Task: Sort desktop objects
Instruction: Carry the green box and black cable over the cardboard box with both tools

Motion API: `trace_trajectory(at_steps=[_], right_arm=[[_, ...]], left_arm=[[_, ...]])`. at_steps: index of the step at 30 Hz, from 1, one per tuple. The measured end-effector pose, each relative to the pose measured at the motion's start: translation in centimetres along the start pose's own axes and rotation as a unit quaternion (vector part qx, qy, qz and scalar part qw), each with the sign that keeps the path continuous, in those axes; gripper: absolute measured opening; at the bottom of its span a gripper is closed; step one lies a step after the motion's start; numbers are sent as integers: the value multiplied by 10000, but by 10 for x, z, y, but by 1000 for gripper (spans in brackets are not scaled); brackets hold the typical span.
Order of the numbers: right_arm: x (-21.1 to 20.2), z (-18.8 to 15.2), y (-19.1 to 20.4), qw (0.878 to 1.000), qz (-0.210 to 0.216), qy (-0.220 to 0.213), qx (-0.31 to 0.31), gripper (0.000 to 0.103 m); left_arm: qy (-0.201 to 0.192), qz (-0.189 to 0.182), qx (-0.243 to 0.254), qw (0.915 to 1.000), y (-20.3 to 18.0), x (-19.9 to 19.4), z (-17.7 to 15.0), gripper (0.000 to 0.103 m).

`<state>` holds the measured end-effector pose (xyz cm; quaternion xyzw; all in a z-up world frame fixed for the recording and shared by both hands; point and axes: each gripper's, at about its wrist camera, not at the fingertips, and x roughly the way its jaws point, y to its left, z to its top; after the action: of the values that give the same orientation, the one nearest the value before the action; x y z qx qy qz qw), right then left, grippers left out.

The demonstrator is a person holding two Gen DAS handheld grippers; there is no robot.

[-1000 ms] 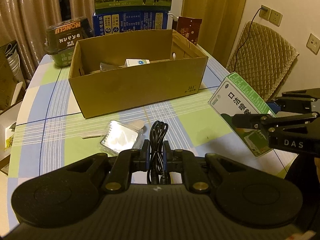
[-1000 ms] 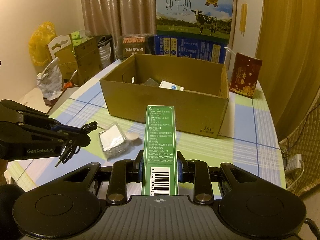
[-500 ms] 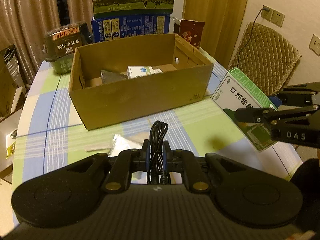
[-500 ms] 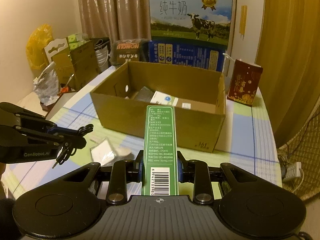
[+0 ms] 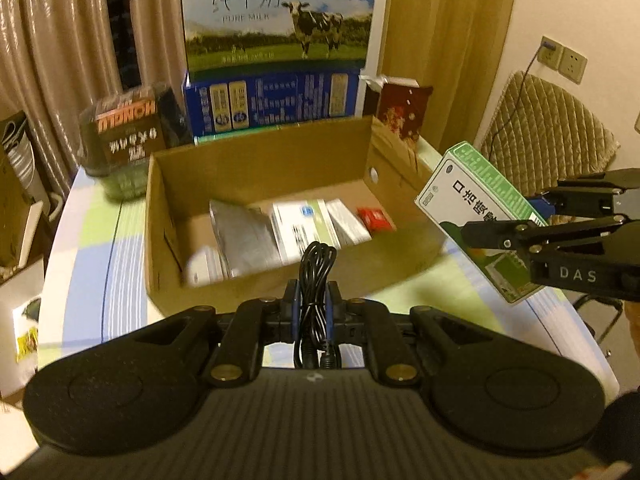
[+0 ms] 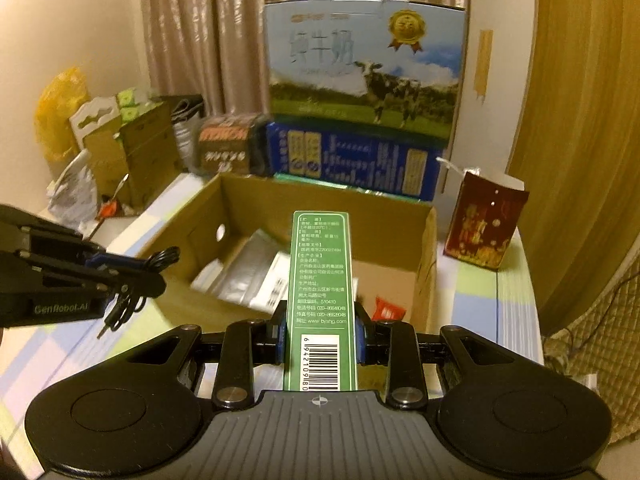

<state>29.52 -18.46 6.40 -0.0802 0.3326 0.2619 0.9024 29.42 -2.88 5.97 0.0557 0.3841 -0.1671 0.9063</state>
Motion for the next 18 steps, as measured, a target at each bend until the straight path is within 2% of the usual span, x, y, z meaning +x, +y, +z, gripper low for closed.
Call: trace_trajectory(at_steps=[8, 18], right_arm=[[34, 29, -15, 9999, -72, 101, -8, 27], [65, 39, -21, 9998, -47, 207, -17, 27]], left_arm=[[16, 34, 47, 10000, 12, 32, 37, 9], [95, 34, -76, 9999, 23, 65, 51, 9]])
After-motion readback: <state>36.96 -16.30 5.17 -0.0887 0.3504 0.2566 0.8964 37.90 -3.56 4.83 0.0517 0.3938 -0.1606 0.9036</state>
